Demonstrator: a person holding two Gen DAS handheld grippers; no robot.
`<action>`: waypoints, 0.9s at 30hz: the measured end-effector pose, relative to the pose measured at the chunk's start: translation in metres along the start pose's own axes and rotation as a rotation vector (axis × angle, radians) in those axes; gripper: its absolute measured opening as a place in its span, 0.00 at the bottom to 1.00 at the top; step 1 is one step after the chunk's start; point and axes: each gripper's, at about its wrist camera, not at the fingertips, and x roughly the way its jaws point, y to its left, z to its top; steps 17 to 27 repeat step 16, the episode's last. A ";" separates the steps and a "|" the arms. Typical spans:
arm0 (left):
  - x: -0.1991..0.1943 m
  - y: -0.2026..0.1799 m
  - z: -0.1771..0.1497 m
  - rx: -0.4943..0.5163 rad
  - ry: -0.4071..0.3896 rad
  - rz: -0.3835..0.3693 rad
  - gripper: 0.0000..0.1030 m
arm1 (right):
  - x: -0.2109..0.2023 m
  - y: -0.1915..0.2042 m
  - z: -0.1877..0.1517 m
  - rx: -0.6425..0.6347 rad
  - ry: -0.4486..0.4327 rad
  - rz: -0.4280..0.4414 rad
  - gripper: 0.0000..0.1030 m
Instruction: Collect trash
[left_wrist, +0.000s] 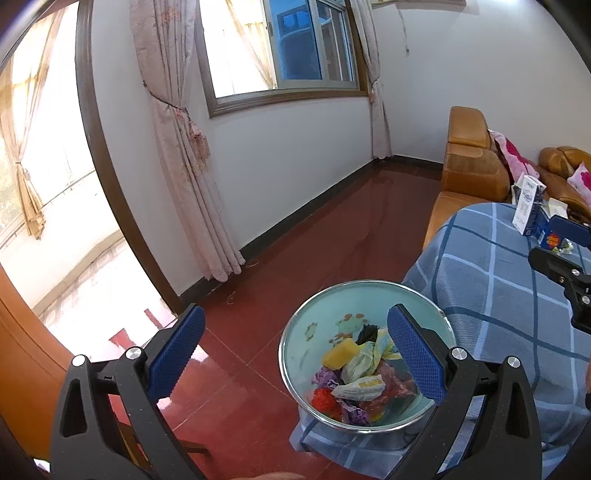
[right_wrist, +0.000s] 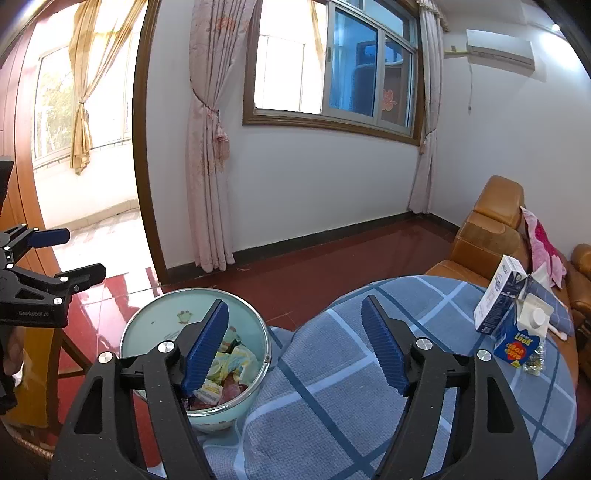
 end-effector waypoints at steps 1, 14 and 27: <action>0.000 0.000 -0.001 -0.001 -0.001 0.000 0.94 | 0.000 0.000 0.000 0.000 0.000 0.002 0.72; 0.000 -0.002 -0.004 0.005 0.000 -0.023 0.94 | -0.005 -0.026 -0.015 0.005 0.028 -0.058 0.76; 0.001 -0.002 -0.005 -0.006 0.003 -0.035 0.94 | -0.004 -0.054 -0.028 0.036 0.066 -0.107 0.76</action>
